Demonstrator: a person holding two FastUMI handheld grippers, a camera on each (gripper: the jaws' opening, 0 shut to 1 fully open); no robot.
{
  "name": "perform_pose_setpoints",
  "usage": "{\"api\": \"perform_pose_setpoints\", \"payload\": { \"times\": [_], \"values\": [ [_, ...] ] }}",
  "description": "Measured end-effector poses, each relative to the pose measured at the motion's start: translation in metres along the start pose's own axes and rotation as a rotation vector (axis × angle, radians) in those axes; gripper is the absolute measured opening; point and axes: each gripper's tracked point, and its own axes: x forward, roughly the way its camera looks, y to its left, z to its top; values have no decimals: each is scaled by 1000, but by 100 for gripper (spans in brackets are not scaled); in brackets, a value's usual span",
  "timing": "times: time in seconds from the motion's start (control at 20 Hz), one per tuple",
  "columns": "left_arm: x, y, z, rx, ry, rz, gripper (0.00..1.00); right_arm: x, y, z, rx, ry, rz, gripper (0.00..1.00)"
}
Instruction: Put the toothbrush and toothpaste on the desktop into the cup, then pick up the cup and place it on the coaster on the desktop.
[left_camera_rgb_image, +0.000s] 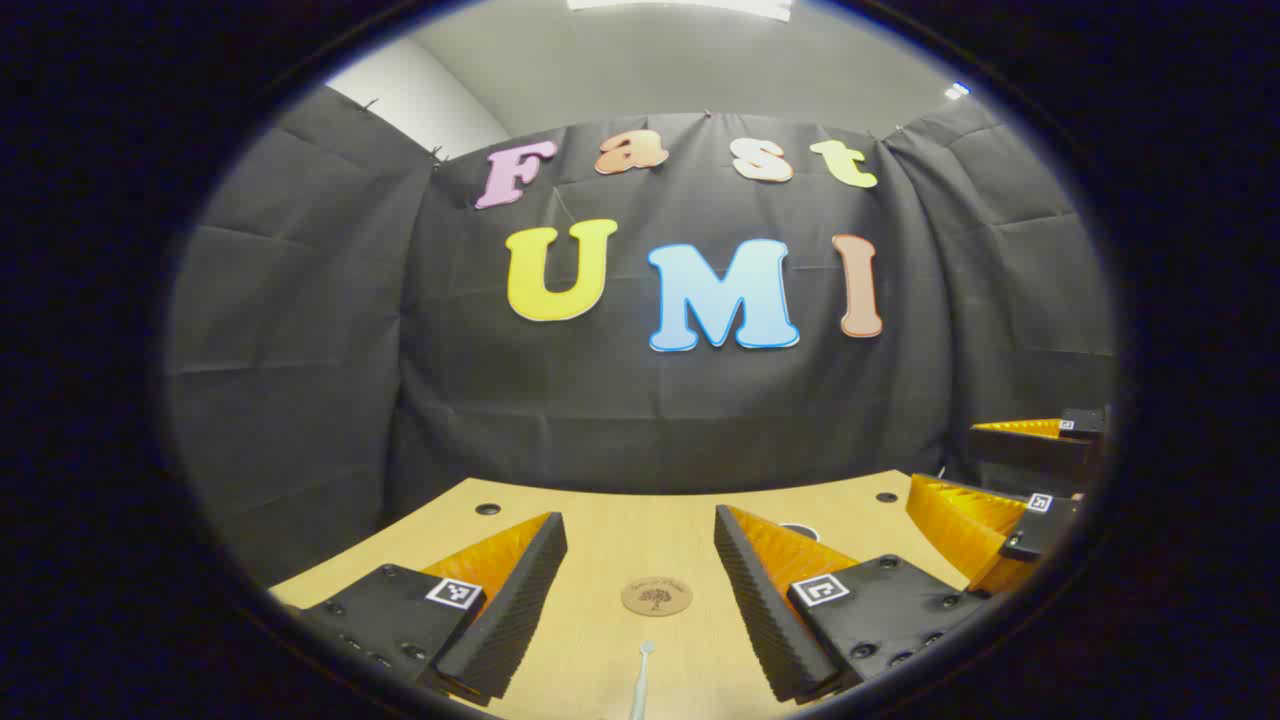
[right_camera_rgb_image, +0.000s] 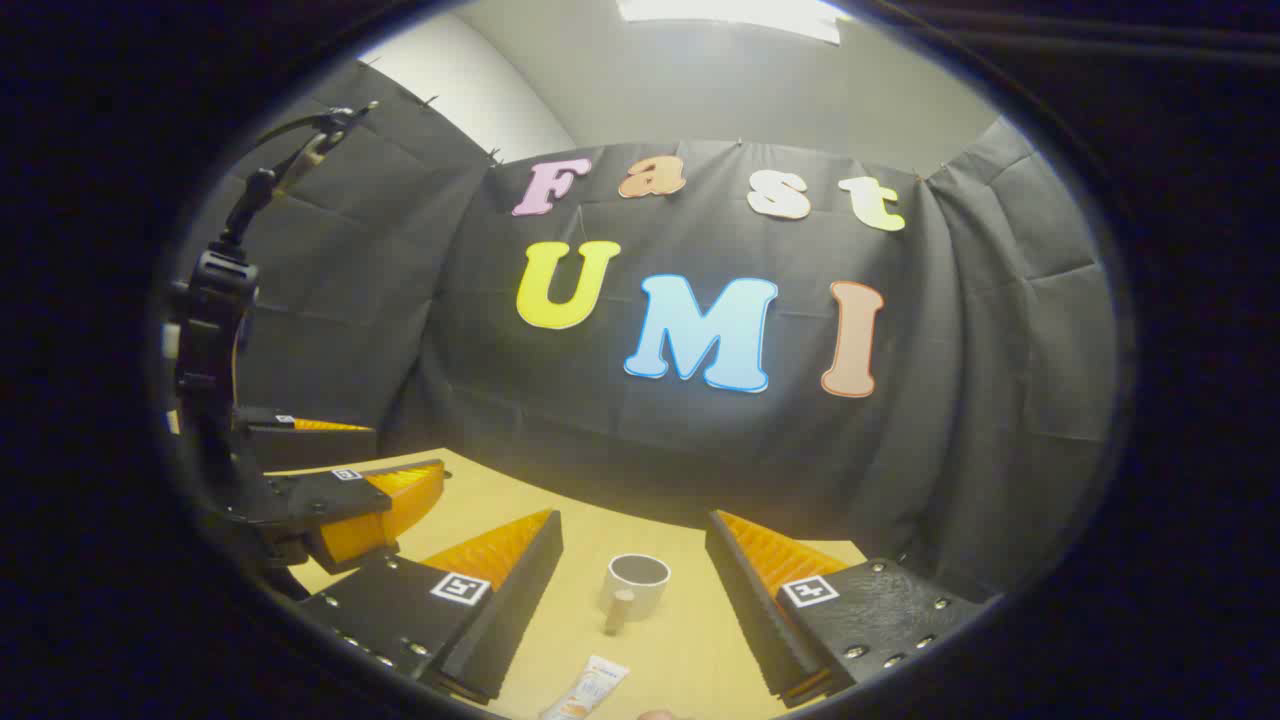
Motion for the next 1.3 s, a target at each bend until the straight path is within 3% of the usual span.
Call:
{"api": "perform_pose_setpoints", "payload": {
  "times": [0.05, 0.2, 0.25, 0.3, 0.35, 0.6, 1.0, 1.3],
  "values": [
    [6, -4, 1, 5, -2, -22, 94, 2, -2, -1, -14, 7, -4, 90],
    [20, -18, 4, -1, -14, -79, 99, 9, -11, 2, -16, 0, -42, 90],
    [23, -21, 4, 2, -6, -88, 94, 11, -15, 0, -10, 10, -56, 90],
    [26, -23, 4, 1, -6, -94, 94, 13, -16, 0, -2, 12, -64, 94],
    [28, -26, 9, 2, -11, -105, 98, 14, -19, 2, 6, 11, -75, 90],
    [37, -32, 15, 25, -16, -141, 96, 19, -28, -2, 16, 33, -121, 90],
    [41, -26, -11, -14, 65, -150, 96, 21, -14, -18, 72, 110, -72, 90],
    [40, -17, -58, -35, 230, -143, 96, 19, -5, -45, 170, 252, -36, 90]
  ]
}}
